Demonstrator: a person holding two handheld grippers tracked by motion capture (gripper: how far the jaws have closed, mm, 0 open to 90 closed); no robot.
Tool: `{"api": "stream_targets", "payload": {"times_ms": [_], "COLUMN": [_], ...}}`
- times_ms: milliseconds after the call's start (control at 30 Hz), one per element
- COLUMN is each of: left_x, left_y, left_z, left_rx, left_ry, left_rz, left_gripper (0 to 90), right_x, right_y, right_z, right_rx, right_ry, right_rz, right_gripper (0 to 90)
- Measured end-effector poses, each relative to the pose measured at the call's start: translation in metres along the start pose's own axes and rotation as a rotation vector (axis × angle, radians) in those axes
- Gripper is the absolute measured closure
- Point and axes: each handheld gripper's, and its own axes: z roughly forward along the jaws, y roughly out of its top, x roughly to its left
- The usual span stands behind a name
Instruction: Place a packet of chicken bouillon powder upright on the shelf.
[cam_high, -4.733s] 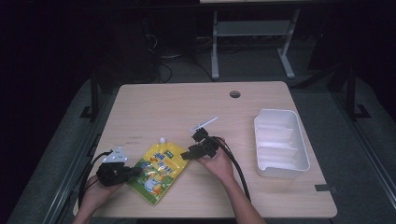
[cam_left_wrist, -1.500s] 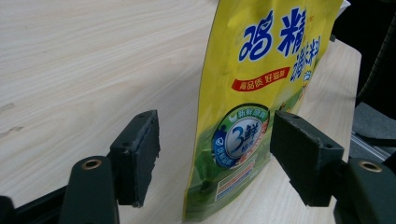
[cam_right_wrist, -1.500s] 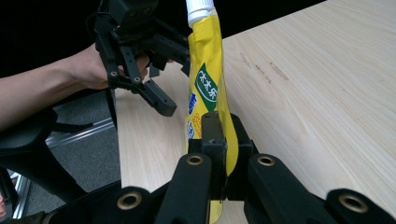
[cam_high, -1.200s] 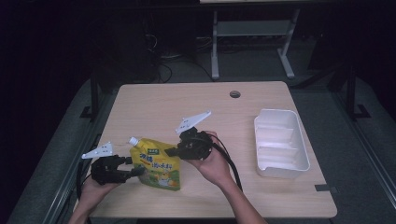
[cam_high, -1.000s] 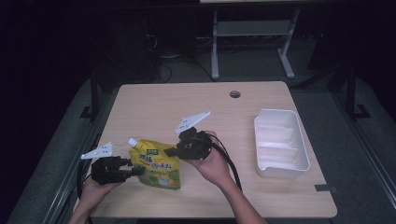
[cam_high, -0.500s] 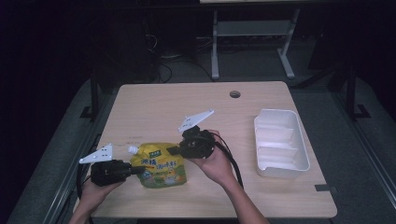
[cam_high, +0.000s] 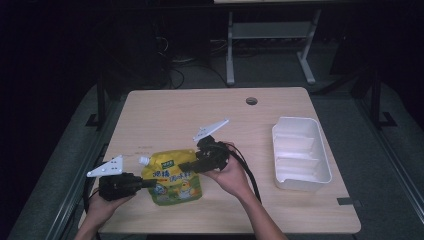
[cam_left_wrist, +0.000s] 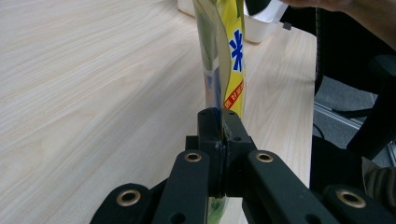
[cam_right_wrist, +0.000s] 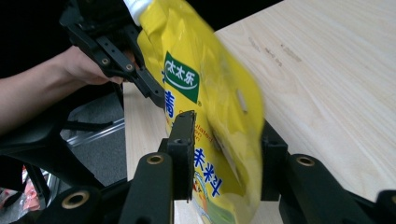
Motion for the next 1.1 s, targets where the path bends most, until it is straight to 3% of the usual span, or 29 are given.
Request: {"api": "stream_targets", "payload": {"times_ms": [233,600,800,967,1100], "left_x": [0.0,0.001,0.003,0.005,0.005], "left_y": [0.0,-0.001,-0.001,-0.001,-0.002], "left_z": [0.0,-0.001,-0.004,-0.008,-0.008], "left_rx": [-0.001,-0.001,-0.007,-0.015,-0.005], "left_ry": [-0.001,0.011,0.01,0.023,0.032], "left_rz": [0.001,-0.004,-0.021,-0.03,-0.027], "left_gripper": [88.8,87.9,76.2,65.1,61.1], "right_x": [-0.002,-0.001,0.002,0.006,0.005], "right_y": [-0.001,-0.001,0.0,0.003,0.006], "right_z": [0.008,0.008,0.006,-0.004,-0.018], "right_rx": [-0.012,-0.009,-0.005,-0.004,-0.019], "right_ry": [0.024,0.052,0.113,0.11,0.102], "right_rz": [0.007,-0.004,-0.028,-0.051,-0.05], "right_gripper": [68.0,85.1,89.5,89.6,89.6]}}
